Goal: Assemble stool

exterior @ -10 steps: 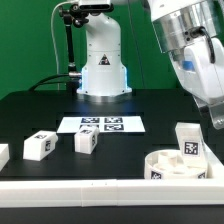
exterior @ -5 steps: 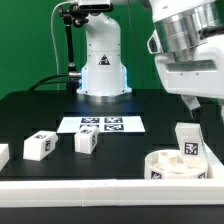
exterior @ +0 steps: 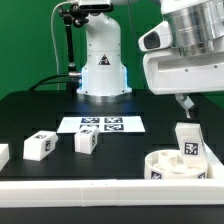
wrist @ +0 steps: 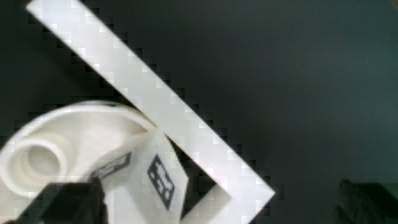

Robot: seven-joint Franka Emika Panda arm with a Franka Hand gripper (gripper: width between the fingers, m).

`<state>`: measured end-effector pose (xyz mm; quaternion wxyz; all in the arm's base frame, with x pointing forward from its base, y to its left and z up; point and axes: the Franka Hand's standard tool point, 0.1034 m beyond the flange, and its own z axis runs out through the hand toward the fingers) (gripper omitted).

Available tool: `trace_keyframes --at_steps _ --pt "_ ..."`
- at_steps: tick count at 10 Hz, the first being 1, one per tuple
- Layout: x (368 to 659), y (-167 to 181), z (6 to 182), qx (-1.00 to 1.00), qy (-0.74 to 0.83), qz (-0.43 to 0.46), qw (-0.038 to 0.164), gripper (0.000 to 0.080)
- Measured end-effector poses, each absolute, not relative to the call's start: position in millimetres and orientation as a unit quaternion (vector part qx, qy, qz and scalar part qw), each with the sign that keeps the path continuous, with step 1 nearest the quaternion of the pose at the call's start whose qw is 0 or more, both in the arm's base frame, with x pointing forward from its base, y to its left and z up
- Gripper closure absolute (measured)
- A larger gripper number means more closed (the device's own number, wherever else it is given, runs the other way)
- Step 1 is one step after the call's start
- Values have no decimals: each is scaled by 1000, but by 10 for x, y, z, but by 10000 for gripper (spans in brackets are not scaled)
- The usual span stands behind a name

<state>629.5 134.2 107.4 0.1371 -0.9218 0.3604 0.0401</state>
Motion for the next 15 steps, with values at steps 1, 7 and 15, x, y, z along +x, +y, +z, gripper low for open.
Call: trace_keyframes --at_steps 1,7,15 --pt "6295 1341 1073 -930 337 37 138 151" --pt "6282 1354 1073 -996 -2 -10 87 151" --pt "6317 1243 1030 -920 -385 -49 51 151"
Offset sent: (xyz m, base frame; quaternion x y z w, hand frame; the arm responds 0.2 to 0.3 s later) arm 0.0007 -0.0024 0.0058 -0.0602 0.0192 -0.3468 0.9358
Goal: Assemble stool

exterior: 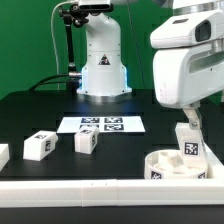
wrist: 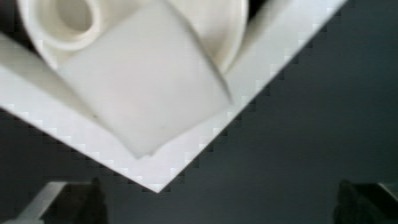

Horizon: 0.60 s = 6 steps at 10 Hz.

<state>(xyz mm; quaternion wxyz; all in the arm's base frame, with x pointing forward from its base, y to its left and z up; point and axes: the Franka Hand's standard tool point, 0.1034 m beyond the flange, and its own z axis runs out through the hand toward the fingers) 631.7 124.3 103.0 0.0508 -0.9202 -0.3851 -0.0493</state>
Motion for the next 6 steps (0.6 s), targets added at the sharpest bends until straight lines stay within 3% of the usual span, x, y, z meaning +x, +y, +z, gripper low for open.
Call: trace_keyframes --at_steps 6 --pt "6308 1095 917 -840 -539 -52 35 151"
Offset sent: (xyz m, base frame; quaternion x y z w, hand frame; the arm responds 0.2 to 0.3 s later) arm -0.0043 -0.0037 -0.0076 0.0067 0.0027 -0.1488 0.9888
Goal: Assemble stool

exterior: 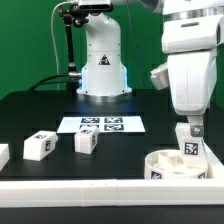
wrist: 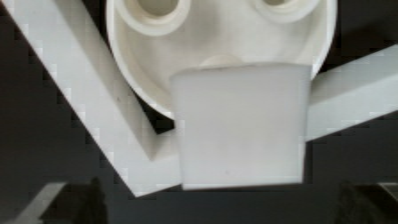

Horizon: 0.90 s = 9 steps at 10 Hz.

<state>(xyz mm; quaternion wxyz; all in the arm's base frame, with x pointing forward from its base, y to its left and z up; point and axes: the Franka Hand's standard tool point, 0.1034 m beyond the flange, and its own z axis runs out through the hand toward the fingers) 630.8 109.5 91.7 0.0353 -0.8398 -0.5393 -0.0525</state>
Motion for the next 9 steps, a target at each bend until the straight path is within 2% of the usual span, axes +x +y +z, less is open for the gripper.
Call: trace_keyframes --at_steps 3,5,6,9 --pt "6286 1045 839 -842 -536 -47 38 151" --pt "6279 1019 811 -843 -534 -45 39 417" --pt "6279 1014 810 -844 -533 -45 39 464" --pt "6279 1012 810 -854 -517 -45 40 464"
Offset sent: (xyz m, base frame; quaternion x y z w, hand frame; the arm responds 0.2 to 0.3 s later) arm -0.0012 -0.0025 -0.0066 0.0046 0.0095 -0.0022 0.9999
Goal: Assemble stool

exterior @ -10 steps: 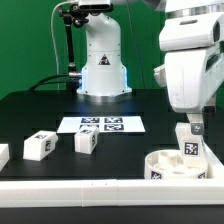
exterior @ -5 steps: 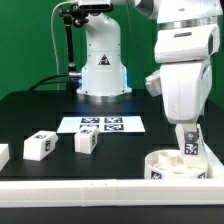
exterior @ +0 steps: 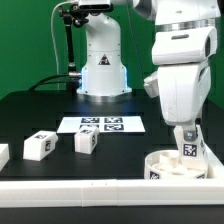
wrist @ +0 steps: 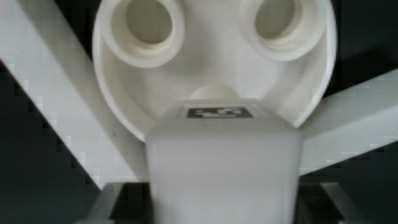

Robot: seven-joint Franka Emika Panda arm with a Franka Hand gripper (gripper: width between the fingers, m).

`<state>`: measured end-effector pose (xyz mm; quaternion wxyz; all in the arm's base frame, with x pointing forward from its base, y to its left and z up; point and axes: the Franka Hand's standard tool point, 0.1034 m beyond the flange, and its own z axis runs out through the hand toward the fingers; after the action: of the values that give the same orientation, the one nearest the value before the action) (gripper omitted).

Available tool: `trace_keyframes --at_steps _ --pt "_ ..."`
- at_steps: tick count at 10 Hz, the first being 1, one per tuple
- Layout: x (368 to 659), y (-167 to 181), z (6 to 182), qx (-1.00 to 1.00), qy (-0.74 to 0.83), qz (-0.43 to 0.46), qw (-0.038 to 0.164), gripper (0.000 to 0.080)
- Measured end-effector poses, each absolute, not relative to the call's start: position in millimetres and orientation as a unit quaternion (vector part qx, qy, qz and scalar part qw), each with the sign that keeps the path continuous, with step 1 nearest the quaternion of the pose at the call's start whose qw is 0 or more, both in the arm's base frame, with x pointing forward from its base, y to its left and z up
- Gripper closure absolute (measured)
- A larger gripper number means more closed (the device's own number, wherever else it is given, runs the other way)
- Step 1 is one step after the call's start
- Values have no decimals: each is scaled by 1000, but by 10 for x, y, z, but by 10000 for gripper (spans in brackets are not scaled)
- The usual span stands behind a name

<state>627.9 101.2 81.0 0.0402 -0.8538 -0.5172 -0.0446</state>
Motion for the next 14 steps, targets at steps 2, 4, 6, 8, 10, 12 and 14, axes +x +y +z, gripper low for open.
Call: trace_keyframes --at_steps 2,4,6,8,10,12,14 --pt "6279 1014 810 -858 -510 -44 41 464" --pt "6261 1041 815 -918 -392 -33 51 462" --pt "6253 1054 815 -955 -289 -24 56 462" --pt "6252 1061 815 -979 -194 -19 58 462" --pt "6258 1057 819 -989 -137 -17 60 462" --pt "6262 1046 819 -996 -68 -13 60 462" --pt "6263 1046 819 -998 -6 -10 61 462"
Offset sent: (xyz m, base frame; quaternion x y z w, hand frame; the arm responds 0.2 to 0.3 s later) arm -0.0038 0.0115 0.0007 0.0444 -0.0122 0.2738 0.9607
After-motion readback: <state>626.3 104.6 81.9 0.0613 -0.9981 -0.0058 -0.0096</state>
